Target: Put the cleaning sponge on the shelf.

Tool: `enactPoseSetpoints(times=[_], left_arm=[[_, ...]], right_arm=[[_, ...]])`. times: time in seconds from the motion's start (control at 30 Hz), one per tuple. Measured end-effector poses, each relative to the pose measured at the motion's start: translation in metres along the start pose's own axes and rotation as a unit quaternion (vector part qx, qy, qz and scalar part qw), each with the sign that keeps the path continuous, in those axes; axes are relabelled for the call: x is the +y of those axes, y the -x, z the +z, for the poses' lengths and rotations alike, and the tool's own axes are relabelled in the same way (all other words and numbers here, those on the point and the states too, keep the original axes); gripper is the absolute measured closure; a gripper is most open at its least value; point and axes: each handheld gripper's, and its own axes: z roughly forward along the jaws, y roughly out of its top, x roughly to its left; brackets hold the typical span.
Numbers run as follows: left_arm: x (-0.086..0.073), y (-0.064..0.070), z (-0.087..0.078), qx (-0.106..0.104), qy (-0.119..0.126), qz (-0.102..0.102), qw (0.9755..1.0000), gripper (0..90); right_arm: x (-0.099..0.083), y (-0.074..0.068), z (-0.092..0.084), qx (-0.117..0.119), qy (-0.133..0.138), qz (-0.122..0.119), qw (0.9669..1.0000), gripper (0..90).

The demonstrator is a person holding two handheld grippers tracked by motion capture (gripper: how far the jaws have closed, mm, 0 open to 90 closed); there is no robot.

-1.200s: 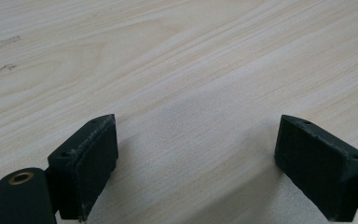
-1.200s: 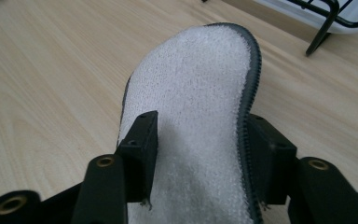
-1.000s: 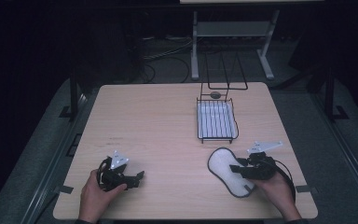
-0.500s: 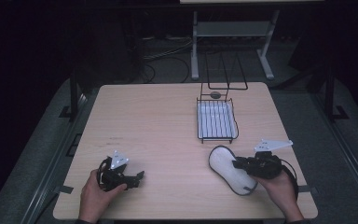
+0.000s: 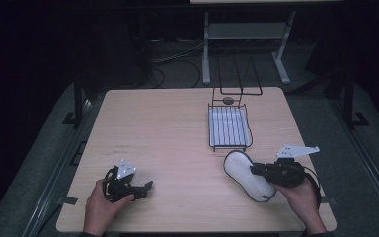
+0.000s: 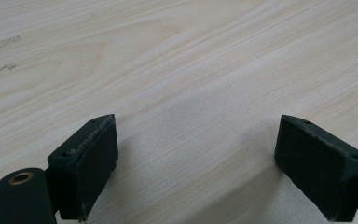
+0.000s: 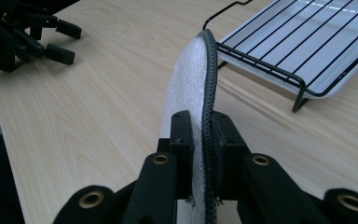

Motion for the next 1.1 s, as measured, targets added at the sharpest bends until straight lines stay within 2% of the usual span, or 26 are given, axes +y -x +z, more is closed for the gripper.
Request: enactPoseSetpoints(times=[0.47, 1.1], left_arm=[[0.0, 0.0, 0.0, 0.0, 0.001, -0.002, 1.0, 12.5], [0.0, 0.0, 0.0, 0.0, 0.0, -0.002, 1.0, 12.5]], right_arm=[[0.011, 0.009, -0.016, -0.003, 0.027, 0.006, 0.9996, 80.8], [0.029, 0.021, -0.021, -0.014, 0.051, 0.001, 0.9986, 80.8]])
